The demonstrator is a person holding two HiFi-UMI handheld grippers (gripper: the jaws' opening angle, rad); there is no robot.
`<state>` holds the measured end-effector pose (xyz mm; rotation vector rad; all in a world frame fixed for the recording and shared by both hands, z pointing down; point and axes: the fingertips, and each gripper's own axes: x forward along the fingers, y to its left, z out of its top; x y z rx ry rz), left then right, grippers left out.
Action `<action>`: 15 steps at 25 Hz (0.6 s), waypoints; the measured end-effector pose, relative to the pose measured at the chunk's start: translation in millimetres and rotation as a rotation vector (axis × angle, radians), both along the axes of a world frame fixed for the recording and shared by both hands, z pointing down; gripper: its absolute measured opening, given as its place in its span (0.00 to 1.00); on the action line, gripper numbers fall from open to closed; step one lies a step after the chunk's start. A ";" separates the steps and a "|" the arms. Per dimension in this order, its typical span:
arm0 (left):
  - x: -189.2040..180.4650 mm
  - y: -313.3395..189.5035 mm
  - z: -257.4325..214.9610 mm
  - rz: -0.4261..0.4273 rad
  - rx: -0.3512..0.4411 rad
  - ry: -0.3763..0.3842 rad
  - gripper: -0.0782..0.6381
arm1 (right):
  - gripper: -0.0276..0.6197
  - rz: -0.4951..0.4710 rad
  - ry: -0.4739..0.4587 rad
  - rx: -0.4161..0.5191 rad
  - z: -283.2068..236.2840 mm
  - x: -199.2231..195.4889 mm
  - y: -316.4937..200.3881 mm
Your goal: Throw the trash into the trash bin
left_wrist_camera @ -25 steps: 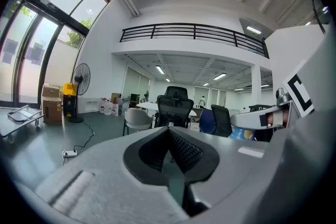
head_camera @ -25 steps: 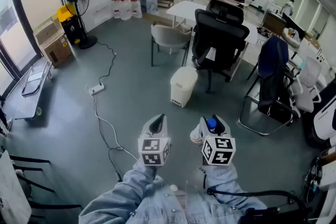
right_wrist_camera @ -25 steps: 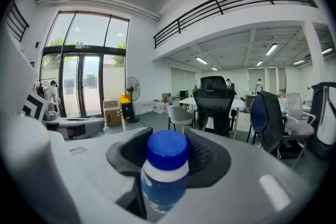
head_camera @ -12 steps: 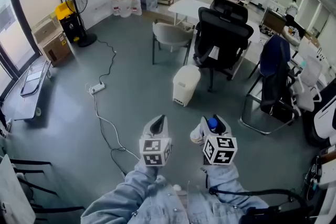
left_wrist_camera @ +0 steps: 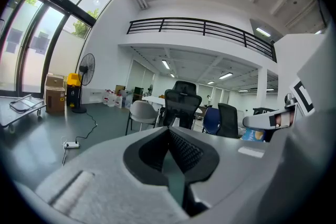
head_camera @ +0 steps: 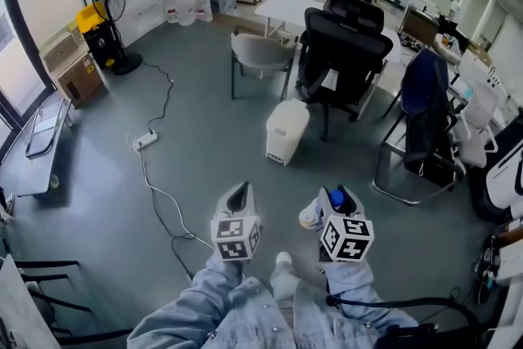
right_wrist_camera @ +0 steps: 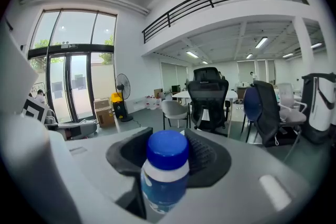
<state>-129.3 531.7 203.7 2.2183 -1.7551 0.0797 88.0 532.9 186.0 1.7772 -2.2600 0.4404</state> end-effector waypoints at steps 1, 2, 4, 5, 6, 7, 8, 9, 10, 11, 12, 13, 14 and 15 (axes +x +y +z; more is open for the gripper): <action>0.6 -4.5 1.9 0.000 -0.001 -0.001 0.12 | 0.34 0.002 0.002 0.001 1.9 0.6 -4.5; 1.7 -9.2 4.7 0.000 -0.004 -0.001 0.12 | 0.34 0.005 0.003 0.002 3.7 1.4 -9.6; 4.4 -19.7 12.1 -0.002 -0.020 -0.003 0.12 | 0.34 0.010 -0.002 0.001 7.8 3.7 -21.7; 6.4 -26.3 15.3 -0.002 -0.028 -0.006 0.12 | 0.34 0.011 -0.007 -0.002 10.1 5.4 -29.4; 8.9 -33.8 17.7 -0.003 -0.033 -0.011 0.12 | 0.34 0.012 -0.012 -0.005 12.5 7.9 -38.2; 11.9 -42.1 19.1 -0.002 -0.036 -0.016 0.12 | 0.34 0.013 -0.016 -0.010 14.9 11.2 -47.8; 14.7 -51.1 19.6 -0.003 -0.037 -0.020 0.12 | 0.34 0.015 -0.020 -0.014 16.8 14.9 -58.1; 17.1 -60.9 19.1 -0.005 -0.036 -0.024 0.12 | 0.34 0.017 -0.024 -0.016 17.7 18.6 -68.7; 19.2 -71.5 17.7 -0.007 -0.034 -0.027 0.12 | 0.34 0.020 -0.029 -0.015 17.2 22.1 -79.8; 21.4 -82.5 16.0 -0.009 -0.031 -0.029 0.12 | 0.34 0.022 -0.033 -0.010 15.6 25.5 -91.0; 24.1 -93.7 14.5 -0.011 -0.029 -0.031 0.12 | 0.34 0.023 -0.035 -0.005 13.9 29.1 -102.4; 27.5 -104.8 13.6 -0.012 -0.028 -0.033 0.12 | 0.34 0.024 -0.037 -0.001 12.6 33.1 -113.8; 31.6 -115.6 13.2 -0.012 -0.028 -0.034 0.12 | 0.34 0.025 -0.039 0.001 11.8 37.5 -125.0; 36.1 -125.7 13.0 -0.011 -0.029 -0.036 0.12 | 0.34 0.025 -0.041 0.001 11.3 42.0 -135.7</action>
